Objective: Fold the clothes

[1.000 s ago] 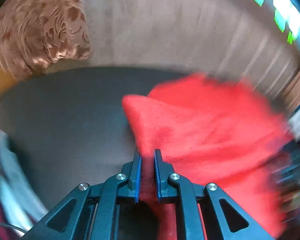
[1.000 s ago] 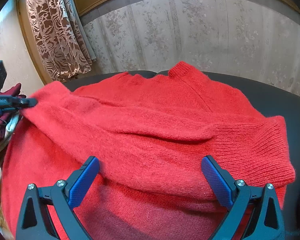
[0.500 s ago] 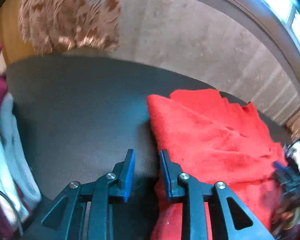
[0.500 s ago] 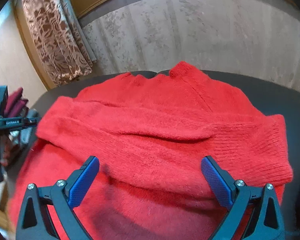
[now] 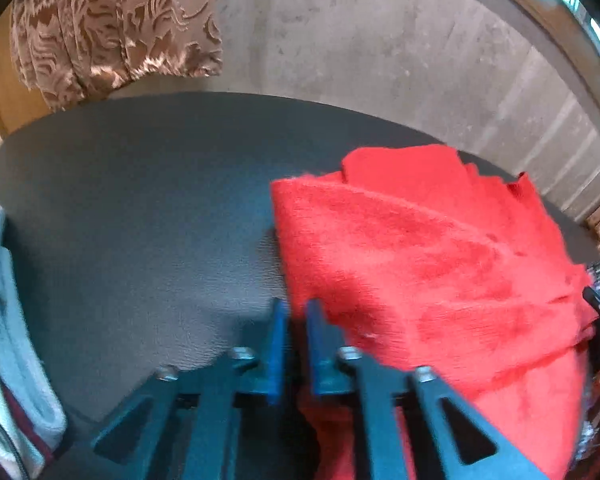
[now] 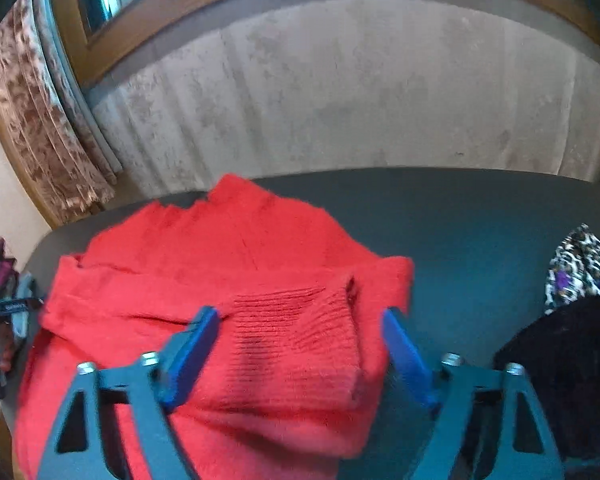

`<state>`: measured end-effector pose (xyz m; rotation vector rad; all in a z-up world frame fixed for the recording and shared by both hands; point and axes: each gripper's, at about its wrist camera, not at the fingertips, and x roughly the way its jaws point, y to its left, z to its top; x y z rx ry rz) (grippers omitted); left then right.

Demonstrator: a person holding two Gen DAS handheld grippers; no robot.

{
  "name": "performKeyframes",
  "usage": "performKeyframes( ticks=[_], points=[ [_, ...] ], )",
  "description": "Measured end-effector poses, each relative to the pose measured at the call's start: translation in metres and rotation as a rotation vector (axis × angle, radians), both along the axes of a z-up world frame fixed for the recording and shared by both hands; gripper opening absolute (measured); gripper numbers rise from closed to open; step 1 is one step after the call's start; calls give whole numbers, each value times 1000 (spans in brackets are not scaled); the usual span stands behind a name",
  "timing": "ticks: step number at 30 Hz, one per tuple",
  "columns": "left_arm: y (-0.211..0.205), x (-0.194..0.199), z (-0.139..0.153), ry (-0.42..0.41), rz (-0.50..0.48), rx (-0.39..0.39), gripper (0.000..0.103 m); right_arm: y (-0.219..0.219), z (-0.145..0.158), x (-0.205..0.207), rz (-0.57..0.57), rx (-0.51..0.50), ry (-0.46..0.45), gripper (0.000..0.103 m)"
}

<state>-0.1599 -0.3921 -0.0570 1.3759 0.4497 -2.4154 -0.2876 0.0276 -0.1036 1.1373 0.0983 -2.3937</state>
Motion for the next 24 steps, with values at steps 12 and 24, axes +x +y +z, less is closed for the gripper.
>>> performKeyframes(
  ticks=[12,24],
  points=[
    [-14,34,23,147,150,-37,3,-12,17,-2,5,17,37,14],
    [96,-14,3,149,-198,-160,21,1,28,19,-56,32,136,70]
  ],
)
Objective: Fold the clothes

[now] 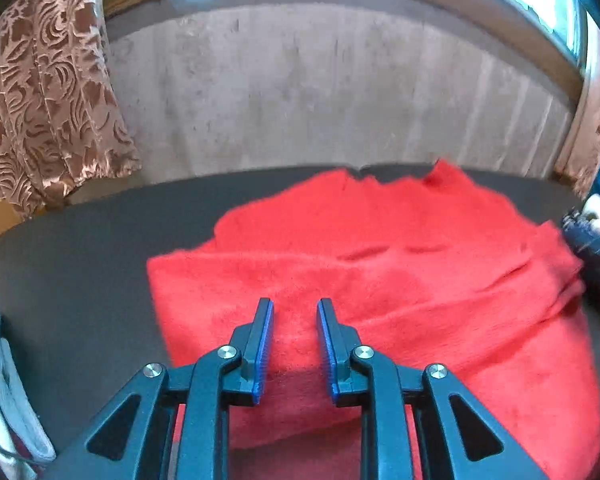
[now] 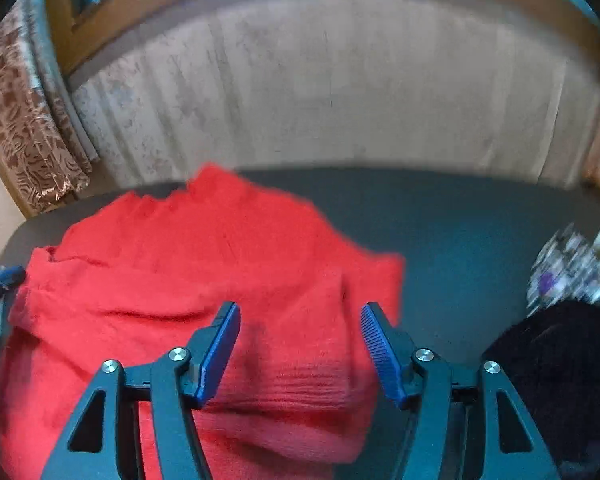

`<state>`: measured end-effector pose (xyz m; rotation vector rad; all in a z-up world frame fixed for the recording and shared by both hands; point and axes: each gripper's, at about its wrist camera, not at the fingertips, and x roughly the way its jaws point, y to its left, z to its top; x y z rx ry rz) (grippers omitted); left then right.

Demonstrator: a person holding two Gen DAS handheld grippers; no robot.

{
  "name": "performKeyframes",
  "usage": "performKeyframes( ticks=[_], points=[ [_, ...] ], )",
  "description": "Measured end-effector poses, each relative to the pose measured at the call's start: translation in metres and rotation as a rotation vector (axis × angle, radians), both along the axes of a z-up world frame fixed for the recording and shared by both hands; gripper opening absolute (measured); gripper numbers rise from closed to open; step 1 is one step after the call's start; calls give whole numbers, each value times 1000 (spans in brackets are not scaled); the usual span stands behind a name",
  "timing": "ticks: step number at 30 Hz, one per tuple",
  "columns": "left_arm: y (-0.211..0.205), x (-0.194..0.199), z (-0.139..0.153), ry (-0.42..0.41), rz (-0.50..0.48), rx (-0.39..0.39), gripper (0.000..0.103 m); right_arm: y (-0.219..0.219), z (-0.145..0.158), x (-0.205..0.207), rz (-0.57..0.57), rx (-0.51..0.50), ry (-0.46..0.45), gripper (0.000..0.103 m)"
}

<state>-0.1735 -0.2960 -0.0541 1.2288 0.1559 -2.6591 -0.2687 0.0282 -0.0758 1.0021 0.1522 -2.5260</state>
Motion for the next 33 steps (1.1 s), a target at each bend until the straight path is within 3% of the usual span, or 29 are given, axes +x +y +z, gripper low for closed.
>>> performKeyframes(
  ticks=[1,3,6,8,12,17,23,26,29,33],
  points=[
    [-5,2,-8,-10,26,11,21,-7,4,5,33,8,20,79],
    [-17,12,-16,16,61,30,25,-21,11,16,107,24,56,87],
    [-31,31,-24,43,120,64,27,-45,-12,18,181,87,-7,88],
    [-37,49,-27,56,171,97,27,-54,-41,18,200,64,-136,89],
    [-42,79,-35,78,220,125,27,-56,-48,50,278,58,-106,103],
    [-29,109,-36,86,234,139,27,-61,-54,82,338,175,-73,103],
    [-20,127,-25,77,218,170,26,-42,-54,99,342,153,-81,103],
    [-13,125,-6,122,172,177,26,-38,-51,96,345,157,-93,103],
    [-7,107,16,156,99,160,28,-43,-37,81,335,93,-92,102],
    [5,58,33,149,-22,232,34,-42,-12,49,287,-19,-58,103]
  ],
)
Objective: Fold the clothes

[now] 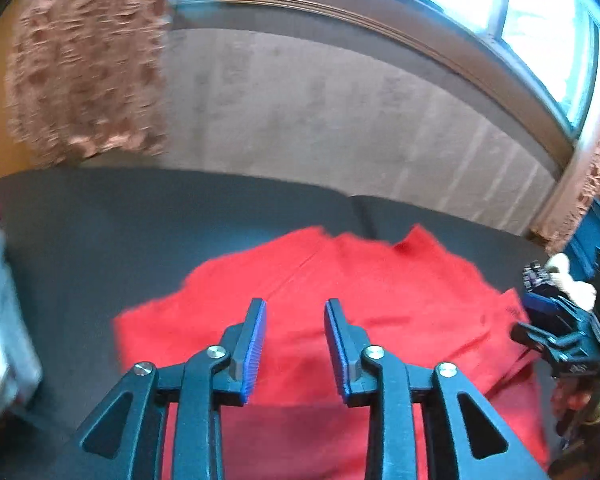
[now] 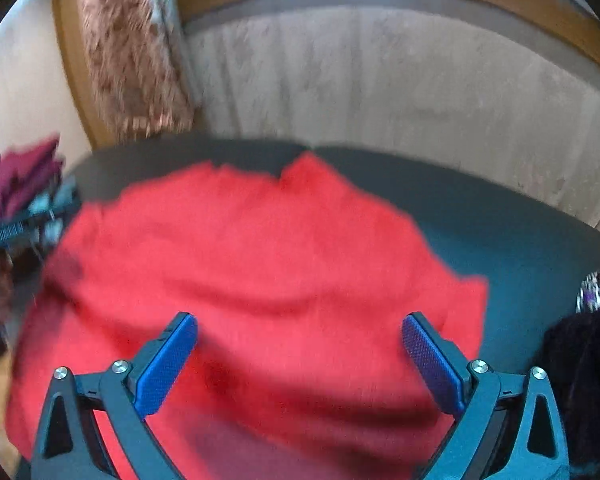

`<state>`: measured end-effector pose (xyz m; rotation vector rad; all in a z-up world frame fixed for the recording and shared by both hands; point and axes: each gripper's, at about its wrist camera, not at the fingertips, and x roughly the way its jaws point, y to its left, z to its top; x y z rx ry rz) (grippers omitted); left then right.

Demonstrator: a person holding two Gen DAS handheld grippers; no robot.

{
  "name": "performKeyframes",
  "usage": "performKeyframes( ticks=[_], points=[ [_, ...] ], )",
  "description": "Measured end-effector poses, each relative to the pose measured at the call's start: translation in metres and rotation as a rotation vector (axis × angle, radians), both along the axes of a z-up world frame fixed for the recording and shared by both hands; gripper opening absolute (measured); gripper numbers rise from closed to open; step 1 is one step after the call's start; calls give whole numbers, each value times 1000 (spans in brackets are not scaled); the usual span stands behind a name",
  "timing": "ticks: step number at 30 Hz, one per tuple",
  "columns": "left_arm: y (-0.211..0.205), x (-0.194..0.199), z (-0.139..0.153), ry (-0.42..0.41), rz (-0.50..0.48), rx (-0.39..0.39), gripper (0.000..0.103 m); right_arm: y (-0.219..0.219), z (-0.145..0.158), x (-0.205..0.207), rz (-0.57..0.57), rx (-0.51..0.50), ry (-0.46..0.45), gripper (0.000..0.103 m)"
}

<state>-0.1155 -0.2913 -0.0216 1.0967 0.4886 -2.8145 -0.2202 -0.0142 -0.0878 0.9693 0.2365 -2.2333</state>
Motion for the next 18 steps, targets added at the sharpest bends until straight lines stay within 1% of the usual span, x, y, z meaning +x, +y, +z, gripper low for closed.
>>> performKeyframes(
  ticks=[1,2,4,5,8,10,12,15,18],
  points=[
    [5,-15,2,0,-54,43,36,-2,2,-13,-17,-19,2,103],
    [11,-31,3,-1,-97,67,41,-5,1,-24,-30,-31,-8,103],
    [22,-60,3,-6,-176,100,46,-11,-9,-39,-50,-51,-64,103],
    [28,-75,2,-9,-215,116,48,-15,-17,-46,-56,-58,-100,103],
    [44,-123,-10,-72,-297,72,48,-19,-53,-39,-37,-1,-125,103],
    [53,-150,-19,-112,-339,43,48,-18,-51,-31,-23,-7,-68,103],
    [59,-172,-25,-131,-391,46,48,-16,-53,-35,-24,-13,-81,103],
    [67,-194,-32,-155,-458,51,49,-10,-53,-36,-22,-48,-83,103],
    [77,-213,-40,-201,-499,56,49,-8,-54,-39,-23,-84,-87,103]
  ],
)
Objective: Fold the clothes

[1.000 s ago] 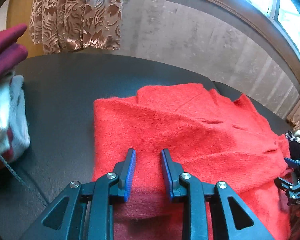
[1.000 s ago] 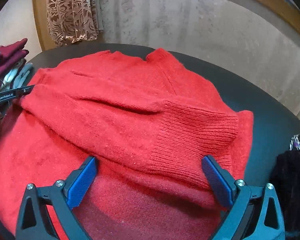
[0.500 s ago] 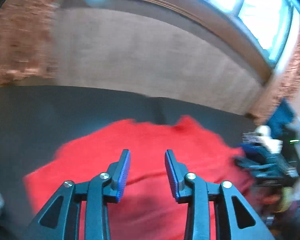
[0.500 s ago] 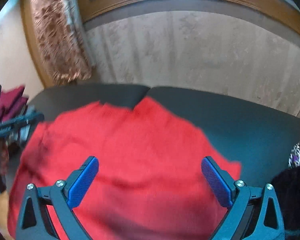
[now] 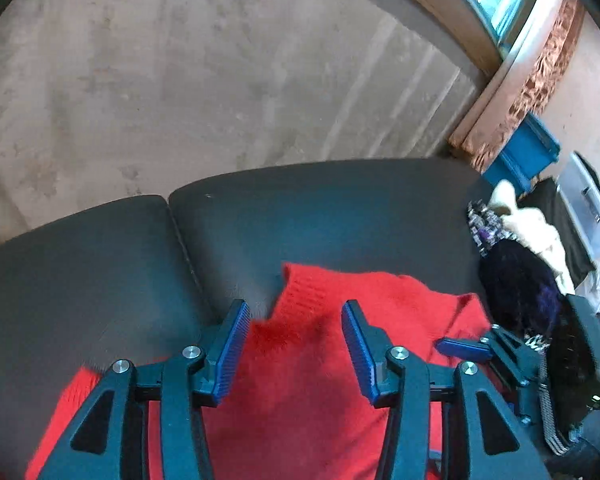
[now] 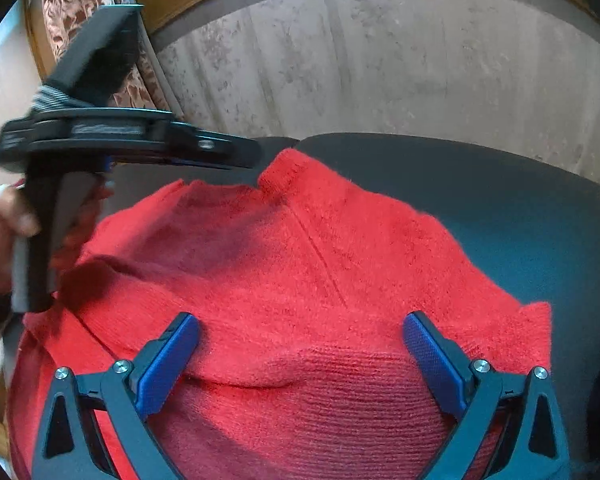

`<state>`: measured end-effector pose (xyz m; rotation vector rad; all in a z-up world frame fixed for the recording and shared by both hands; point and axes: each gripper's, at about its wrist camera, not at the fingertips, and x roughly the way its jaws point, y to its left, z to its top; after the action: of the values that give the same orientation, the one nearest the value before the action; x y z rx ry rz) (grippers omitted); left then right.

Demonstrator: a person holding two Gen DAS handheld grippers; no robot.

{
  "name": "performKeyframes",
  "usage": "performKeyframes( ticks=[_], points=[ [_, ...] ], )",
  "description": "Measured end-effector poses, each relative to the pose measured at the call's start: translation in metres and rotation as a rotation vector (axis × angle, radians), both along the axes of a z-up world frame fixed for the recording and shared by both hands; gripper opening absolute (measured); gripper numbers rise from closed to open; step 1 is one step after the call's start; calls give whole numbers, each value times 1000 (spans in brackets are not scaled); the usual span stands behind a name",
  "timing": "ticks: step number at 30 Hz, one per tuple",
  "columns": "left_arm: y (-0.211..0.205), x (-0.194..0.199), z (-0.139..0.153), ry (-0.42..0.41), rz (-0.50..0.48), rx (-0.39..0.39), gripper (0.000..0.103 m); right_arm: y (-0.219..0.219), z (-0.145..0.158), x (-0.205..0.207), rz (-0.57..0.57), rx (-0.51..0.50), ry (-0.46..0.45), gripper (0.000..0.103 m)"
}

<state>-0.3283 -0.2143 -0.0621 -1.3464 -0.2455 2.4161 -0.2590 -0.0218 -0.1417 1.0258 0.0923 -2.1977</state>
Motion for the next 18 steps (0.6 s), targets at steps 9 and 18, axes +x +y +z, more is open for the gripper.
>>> performKeyframes(
  ticks=[9,18],
  points=[
    [3,-25,-10,15,129,106,6,-3,-1,1,-7,-45,-4,103],
    [6,-39,-3,56,309,-121,3,-3,-3,5,-14,-35,3,103]
  ],
)
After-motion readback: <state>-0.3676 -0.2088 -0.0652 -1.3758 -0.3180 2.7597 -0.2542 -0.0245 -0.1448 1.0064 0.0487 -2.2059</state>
